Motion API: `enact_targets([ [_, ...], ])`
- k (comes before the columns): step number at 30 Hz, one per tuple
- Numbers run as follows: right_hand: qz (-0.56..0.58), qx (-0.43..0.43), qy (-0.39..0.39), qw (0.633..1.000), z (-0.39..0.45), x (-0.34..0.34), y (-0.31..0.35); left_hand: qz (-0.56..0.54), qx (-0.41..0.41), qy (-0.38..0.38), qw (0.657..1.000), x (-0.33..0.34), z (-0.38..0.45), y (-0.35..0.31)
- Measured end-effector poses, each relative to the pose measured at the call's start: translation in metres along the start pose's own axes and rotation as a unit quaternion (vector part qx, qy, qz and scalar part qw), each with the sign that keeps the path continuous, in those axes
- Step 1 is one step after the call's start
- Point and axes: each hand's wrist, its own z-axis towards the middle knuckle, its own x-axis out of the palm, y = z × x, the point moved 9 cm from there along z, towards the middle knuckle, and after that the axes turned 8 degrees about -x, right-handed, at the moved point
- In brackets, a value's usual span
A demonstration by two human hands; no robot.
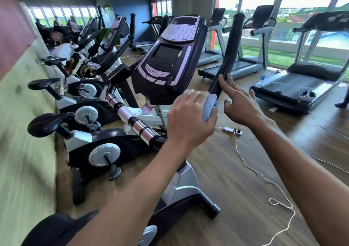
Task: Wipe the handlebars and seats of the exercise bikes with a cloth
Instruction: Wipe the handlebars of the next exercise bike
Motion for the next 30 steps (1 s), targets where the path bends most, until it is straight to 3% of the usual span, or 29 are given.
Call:
enact_targets([
  [4,0.009,0.013,0.005,1.0,0.001,0.001,0.001,0.018,0.038,0.029,0.999,-0.01,-0.041,0.012],
  [11,0.011,0.031,0.0,0.999,0.0,0.005,0.005,0.093,0.105,0.074,0.987,0.002,-0.015,0.002],
  [20,0.034,0.049,-0.024,0.998,0.001,0.009,0.014,0.052,0.103,0.115,0.987,0.022,0.018,-0.001],
  [26,0.032,0.061,-0.016,0.998,0.001,0.006,0.017,0.056,0.128,0.066,0.988,0.011,-0.013,0.006],
  [30,0.035,0.061,0.002,0.998,0.001,0.014,0.018,0.048,0.108,0.091,0.989,0.021,0.014,0.004],
])
